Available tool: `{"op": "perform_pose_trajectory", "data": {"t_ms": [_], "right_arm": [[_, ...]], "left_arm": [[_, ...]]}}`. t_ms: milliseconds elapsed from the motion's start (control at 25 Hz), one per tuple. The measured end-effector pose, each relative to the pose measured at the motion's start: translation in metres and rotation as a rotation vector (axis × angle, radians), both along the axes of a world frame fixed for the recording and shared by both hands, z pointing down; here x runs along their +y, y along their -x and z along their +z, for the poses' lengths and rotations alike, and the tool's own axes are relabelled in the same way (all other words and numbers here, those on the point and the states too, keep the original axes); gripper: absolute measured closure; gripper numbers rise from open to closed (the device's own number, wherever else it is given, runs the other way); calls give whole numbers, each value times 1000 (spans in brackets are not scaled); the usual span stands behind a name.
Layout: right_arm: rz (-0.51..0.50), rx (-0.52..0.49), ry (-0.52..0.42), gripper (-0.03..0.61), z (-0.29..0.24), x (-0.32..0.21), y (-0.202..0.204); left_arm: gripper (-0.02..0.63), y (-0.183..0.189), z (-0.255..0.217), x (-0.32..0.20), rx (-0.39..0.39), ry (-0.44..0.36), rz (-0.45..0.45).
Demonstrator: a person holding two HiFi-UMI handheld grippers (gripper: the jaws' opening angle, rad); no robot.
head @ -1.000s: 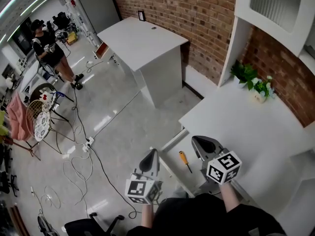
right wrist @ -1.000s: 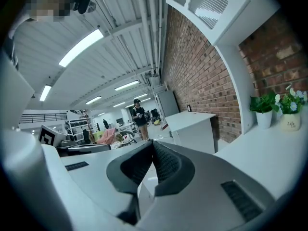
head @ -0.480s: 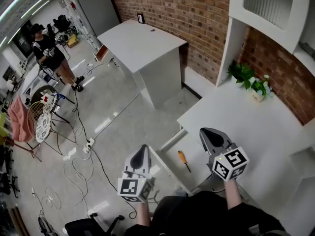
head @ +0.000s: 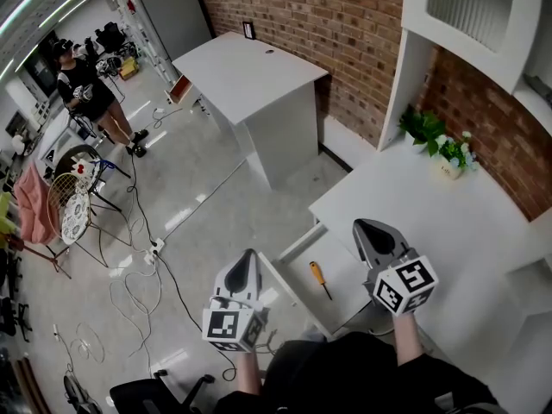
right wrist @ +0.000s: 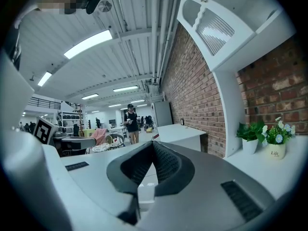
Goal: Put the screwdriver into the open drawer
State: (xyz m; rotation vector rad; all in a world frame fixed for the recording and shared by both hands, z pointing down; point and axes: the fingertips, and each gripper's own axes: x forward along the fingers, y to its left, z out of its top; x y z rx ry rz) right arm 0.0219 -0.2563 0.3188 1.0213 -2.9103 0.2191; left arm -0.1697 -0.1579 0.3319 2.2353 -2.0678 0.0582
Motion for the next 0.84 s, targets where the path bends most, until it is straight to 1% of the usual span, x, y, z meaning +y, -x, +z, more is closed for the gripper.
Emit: {"op": "perform_pose_trajectory", "data": {"t_ms": [120, 280, 640, 840], "right_arm": [[-7, -3, -17, 563, -3, 0, 0], [-1, -17, -11, 563, -3, 2, -1], [1, -17, -14, 563, -1, 4, -7], [1, -14, -22, 563, -4, 7, -8]], "left_arm": [[606, -1, -3, 1, 10, 0, -6], [604, -2, -7, 4, 27, -1, -10], [606, -8, -4, 7, 23, 11, -8], [605, -9, -5, 9, 5, 11, -1]]}}
